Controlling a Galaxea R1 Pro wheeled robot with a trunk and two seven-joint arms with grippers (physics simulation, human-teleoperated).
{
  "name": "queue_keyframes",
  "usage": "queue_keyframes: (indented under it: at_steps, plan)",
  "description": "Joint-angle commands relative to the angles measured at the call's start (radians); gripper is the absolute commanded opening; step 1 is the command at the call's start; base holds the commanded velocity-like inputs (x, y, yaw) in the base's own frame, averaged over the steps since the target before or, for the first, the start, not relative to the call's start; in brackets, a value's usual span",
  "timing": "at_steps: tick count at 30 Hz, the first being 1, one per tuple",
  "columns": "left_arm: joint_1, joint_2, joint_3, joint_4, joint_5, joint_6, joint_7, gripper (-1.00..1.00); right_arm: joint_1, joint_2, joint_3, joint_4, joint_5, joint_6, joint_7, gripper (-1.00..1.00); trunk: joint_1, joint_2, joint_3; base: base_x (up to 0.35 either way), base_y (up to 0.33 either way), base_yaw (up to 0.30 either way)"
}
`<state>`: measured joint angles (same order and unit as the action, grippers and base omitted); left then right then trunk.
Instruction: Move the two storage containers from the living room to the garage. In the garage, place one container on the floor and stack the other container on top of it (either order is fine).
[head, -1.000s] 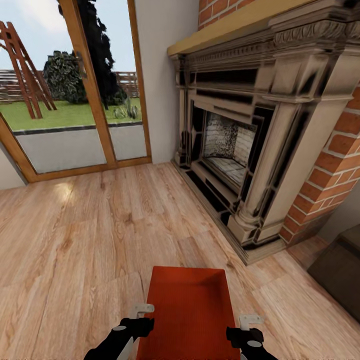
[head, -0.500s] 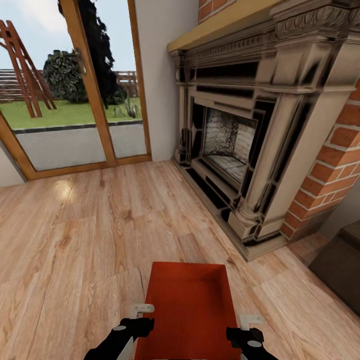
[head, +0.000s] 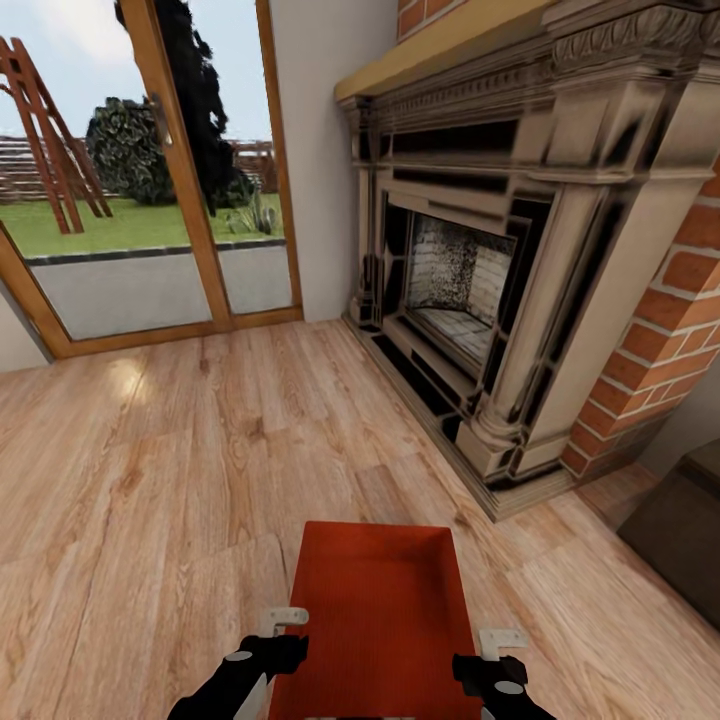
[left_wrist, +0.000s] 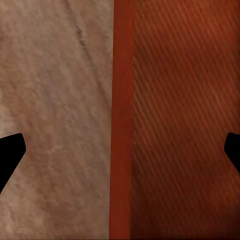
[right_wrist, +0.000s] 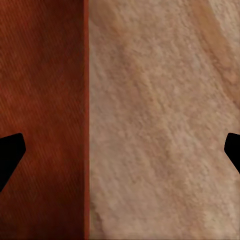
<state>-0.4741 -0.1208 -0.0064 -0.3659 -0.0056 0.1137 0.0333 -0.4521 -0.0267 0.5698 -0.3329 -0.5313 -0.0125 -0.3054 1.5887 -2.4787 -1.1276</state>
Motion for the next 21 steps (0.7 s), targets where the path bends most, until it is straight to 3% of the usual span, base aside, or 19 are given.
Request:
queue_keyframes:
  at_steps: [1,21]
  plan:
    - [0.0,0.0,-0.001,-0.002,-0.001,0.006,0.003,1.0,0.0,-0.001,0.009,-0.001,-0.01,-0.001,-0.006,1.0,0.0,0.0,-0.002,0.0,0.0,0.0]
    - [0.0,0.018,0.001,-0.002,-0.001,0.004,0.005,1.0,0.0,0.0,0.009,-0.001,-0.01,-0.001,-0.006,1.0,0.0,0.0,-0.014,0.0,0.0,0.0]
